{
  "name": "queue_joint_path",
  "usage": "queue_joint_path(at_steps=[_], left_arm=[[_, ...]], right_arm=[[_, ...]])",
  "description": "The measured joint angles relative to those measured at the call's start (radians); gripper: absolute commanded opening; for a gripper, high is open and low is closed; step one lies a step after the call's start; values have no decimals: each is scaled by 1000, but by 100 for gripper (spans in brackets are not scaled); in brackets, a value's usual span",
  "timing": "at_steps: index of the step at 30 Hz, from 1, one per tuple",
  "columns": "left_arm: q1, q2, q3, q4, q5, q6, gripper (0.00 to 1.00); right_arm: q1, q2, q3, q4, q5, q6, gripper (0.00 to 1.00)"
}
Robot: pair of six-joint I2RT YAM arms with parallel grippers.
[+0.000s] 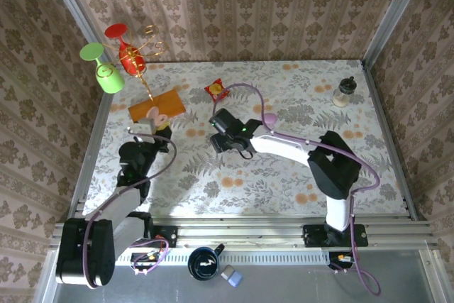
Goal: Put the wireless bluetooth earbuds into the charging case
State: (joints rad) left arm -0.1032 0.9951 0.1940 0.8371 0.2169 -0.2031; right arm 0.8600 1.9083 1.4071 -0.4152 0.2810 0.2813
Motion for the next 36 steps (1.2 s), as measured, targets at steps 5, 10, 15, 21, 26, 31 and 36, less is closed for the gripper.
queue_joint_path(at_steps=[5, 10, 15, 21, 26, 31, 36], left_arm=[[63, -41, 10, -52, 3, -9, 28], [79, -53, 10, -63, 5, -8, 26], [79, -52, 10, -68, 23, -8, 26], [79, -52, 10, -68, 23, -7, 27], [79, -52, 10, -68, 23, -7, 27], [79, -52, 10, -68, 26, -7, 28], [79, -52, 10, -68, 35, -7, 28]], right_arm=[[53, 122, 127, -115, 109, -28, 69], [94, 238, 253, -207, 206, -37, 67], [111, 310, 325, -266, 256, -37, 66], [111, 378, 426, -322, 283, -44, 63], [111, 431, 494, -358, 292, -47, 60], [111, 457, 525, -395, 293, -48, 56], [107, 472, 539, -414, 292, -47, 52]])
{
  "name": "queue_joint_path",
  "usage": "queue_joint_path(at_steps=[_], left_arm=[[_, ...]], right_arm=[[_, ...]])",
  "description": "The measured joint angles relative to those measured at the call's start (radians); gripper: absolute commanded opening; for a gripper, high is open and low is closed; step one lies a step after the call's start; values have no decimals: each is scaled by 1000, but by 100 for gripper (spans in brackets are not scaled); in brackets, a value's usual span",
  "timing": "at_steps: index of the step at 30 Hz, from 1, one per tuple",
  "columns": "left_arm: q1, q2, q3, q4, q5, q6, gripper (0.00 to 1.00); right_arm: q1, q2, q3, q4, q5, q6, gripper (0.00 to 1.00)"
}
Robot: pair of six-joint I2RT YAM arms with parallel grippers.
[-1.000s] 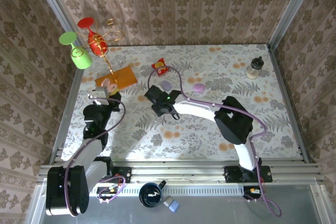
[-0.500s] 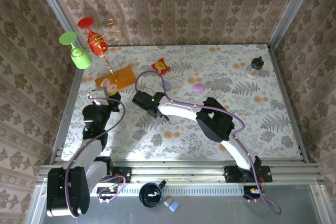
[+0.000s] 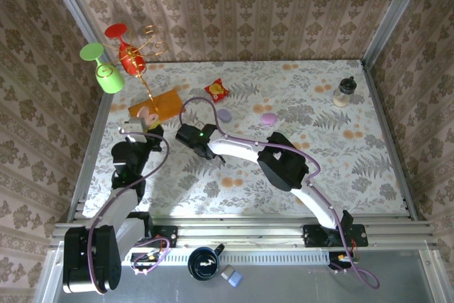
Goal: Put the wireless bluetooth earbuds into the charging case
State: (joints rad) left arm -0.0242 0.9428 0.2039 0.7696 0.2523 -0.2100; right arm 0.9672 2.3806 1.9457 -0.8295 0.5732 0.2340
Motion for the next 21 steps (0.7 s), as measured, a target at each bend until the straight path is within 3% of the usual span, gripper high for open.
queue_joint_path(at_steps=[21], left_arm=[[0, 25, 0, 1, 21, 0, 28]], right_arm=[[-20, 22, 21, -17, 8, -5, 28]])
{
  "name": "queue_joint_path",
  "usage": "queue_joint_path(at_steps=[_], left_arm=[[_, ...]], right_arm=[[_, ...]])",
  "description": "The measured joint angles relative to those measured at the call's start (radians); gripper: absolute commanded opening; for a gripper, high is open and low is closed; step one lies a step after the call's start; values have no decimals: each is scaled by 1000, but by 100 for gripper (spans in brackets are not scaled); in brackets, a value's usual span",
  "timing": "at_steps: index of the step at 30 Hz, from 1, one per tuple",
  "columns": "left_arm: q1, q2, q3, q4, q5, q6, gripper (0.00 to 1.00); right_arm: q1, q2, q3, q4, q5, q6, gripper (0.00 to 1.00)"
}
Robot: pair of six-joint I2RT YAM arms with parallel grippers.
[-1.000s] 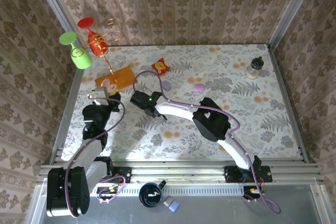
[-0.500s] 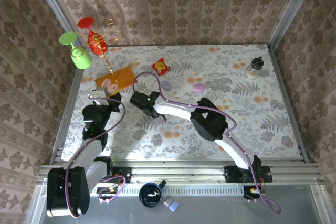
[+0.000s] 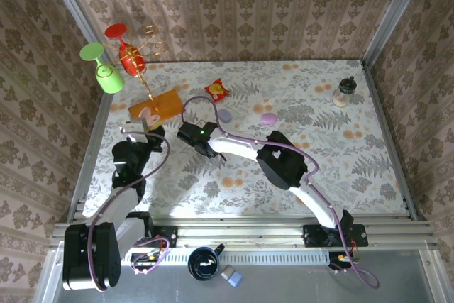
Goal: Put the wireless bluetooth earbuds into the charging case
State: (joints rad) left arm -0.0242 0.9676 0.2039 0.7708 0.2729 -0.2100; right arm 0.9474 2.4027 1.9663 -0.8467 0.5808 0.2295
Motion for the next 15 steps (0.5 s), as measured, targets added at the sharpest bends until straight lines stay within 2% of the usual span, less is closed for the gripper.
queue_joint_path(at_steps=[7, 15], left_arm=[[0, 0, 0, 0, 11, 0, 29], [0, 0, 0, 2, 39, 2, 29]], right_arm=[[-1, 2, 2, -3, 1, -4, 21], [-1, -2, -6, 10, 4, -11, 21]])
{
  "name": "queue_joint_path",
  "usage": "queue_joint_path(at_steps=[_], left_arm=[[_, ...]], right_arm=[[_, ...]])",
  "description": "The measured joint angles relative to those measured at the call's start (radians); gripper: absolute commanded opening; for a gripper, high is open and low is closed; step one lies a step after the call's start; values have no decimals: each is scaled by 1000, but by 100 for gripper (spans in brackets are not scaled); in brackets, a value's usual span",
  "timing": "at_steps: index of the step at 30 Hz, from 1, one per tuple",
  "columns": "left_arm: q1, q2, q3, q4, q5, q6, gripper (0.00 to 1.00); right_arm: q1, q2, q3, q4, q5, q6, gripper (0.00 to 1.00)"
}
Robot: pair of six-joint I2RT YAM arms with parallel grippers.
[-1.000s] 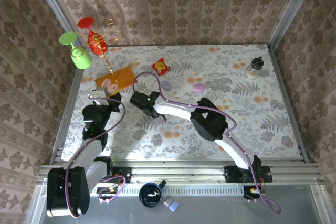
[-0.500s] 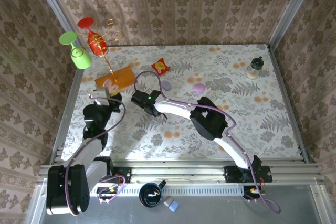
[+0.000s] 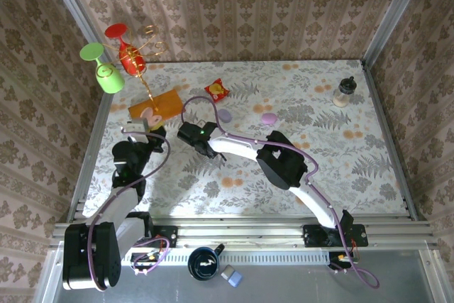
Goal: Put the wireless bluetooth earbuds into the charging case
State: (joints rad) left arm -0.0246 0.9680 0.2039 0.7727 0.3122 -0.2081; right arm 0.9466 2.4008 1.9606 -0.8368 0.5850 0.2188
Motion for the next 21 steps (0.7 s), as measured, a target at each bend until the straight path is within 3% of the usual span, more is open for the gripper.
queue_joint_path(at_steps=[6, 12, 21], left_arm=[[-17, 27, 0, 40, 58, 24, 30], [-101, 59, 14, 51, 134, 67, 29], [-266, 83, 61, 63, 292, 175, 29]], right_arm=[[-9, -128, -188, 90, -13, 16, 21], [-35, -385, -447, 245, -52, 29, 21], [-103, -806, -869, 562, -252, 35, 21]])
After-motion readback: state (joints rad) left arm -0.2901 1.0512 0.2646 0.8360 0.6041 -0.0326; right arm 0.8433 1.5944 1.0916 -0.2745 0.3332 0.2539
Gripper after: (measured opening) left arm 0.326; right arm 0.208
